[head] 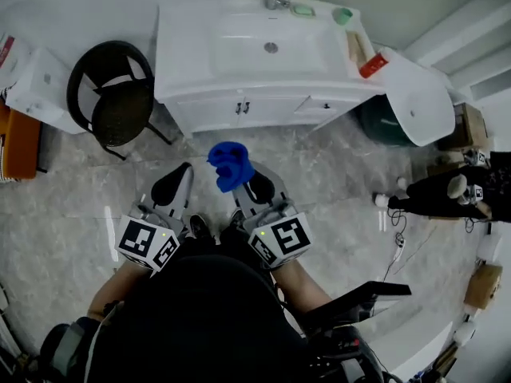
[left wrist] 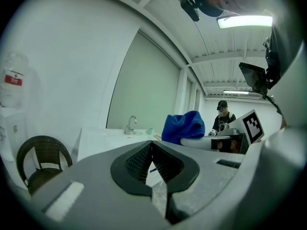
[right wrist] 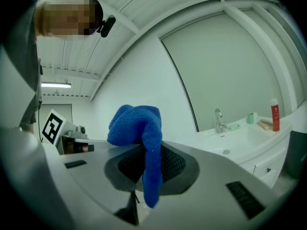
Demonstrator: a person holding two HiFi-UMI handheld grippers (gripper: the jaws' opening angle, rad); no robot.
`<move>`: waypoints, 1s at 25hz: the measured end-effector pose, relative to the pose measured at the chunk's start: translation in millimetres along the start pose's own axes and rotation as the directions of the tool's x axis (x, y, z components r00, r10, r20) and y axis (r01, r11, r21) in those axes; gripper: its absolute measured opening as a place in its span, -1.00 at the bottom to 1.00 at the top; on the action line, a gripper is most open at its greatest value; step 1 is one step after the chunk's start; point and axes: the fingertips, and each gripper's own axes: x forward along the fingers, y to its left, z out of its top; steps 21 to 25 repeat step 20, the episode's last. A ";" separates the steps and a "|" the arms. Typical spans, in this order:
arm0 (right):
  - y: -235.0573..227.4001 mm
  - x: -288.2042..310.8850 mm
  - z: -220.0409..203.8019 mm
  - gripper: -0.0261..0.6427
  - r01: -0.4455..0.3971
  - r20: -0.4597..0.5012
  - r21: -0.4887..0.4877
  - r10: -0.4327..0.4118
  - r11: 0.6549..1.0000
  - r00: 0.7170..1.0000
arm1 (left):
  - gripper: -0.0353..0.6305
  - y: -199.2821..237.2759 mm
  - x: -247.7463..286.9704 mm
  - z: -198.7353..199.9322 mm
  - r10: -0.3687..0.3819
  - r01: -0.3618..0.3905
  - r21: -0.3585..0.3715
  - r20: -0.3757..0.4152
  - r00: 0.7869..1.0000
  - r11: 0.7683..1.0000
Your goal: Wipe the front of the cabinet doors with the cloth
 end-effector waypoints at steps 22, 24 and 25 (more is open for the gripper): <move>23.9 40.7 9.9 -0.78 -0.045 -0.021 0.044 0.046 0.998 0.999 | -0.88 48.4 -19.1 13.8 0.071 -0.070 -0.053 0.029 0.997 0.996; 23.9 40.7 9.9 -0.78 -0.045 -0.021 0.044 0.046 0.998 0.999 | -0.88 48.4 -19.1 13.8 0.071 -0.070 -0.053 0.029 0.997 0.996; 23.9 40.7 9.9 -0.78 -0.045 -0.021 0.044 0.046 0.998 0.999 | -0.88 48.4 -19.1 13.8 0.071 -0.070 -0.053 0.029 0.997 0.996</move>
